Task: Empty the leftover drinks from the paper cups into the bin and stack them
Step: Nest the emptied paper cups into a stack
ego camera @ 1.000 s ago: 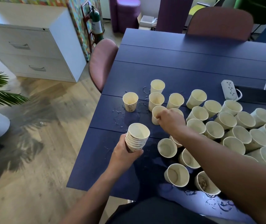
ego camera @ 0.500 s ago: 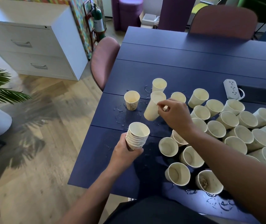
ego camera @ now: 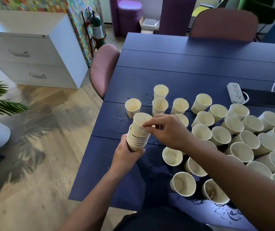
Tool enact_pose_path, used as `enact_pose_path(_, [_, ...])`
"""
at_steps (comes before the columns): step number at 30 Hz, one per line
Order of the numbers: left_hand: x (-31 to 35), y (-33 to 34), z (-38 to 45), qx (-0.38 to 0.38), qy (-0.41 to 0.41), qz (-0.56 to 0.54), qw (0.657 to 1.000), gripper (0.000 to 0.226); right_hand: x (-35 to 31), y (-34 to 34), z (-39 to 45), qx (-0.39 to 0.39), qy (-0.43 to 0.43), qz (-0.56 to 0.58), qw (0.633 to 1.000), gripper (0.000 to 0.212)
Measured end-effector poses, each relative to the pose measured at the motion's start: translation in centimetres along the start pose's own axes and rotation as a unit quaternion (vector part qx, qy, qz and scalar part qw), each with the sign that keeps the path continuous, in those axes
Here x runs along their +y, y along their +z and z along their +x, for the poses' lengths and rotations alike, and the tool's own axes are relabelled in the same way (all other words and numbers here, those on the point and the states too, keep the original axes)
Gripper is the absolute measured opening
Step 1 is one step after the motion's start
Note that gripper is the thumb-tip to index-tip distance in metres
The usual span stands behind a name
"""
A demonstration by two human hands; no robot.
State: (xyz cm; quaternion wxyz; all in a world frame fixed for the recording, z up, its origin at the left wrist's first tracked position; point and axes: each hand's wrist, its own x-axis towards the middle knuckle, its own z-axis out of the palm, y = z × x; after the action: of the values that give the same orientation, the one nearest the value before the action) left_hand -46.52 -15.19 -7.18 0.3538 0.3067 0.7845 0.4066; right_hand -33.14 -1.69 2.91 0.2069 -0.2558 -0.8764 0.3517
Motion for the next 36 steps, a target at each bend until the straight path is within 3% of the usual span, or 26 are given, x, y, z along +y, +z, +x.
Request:
enact_pose_path(6, [0.0, 0.2, -0.2, -0.002, 0.006, 0.004, 1.000, 0.056, -0.2, 0.0, 0.8, -0.101, 0.055, 0.044, 0.992, 0.016])
enact_pose_path(9, [-0.5, 0.0, -0.7, -0.008, -0.008, -0.001, 1.000, 0.052, 1.2, -0.6, 2.9, -0.041, 0.091, 0.044, 0.994, 0.019])
enact_pose_path(12, [-0.6, 0.1, -1.1, -0.022, -0.026, -0.015, 0.999, 0.054, 4.1, -0.6, 5.2, -0.005, 0.116, -0.065, 0.991, 0.020])
enact_pose_path(14, [-0.5, 0.2, -1.1, -0.028, -0.030, -0.023, 0.999, 0.056, 6.5, -0.2, 6.4, -0.086, 0.135, -0.126, 0.979, 0.022])
enact_pose_path(17, [0.1, 0.3, -1.2, -0.035, -0.022, -0.030, 0.999, 0.055, 8.6, 0.5, 7.4, -0.218, 0.170, -0.258, 0.926, 0.027])
enact_pose_path(24, [0.8, 0.2, -1.1, -0.036, -0.011, -0.028, 0.999, 0.056, 9.5, 1.5, 7.6, -0.226, 0.204, -0.273, 0.913, 0.026])
enact_pose_path(27, [0.6, 0.4, -1.0, -0.036, -0.016, -0.030, 0.999, 0.057, 9.5, 1.3, 7.1, -0.192, 0.214, -0.250, 0.924, 0.030])
enact_pose_path(30, [0.3, 0.7, -1.0, -0.037, -0.025, -0.027, 0.999, 0.056, 9.0, 0.7, 6.7, -0.087, 0.214, -0.195, 0.953, 0.030])
enact_pose_path(34, [0.3, 1.1, -1.2, -0.042, -0.030, -0.020, 0.998, 0.053, 6.3, -1.2, 6.4, 0.047, 0.144, -0.112, 0.982, 0.017])
enact_pose_path(36, [0.5, 1.2, -1.3, -0.047, -0.031, -0.018, 0.998, 0.052, 4.2, -2.4, 6.0, 0.072, 0.108, -0.070, 0.989, 0.015])
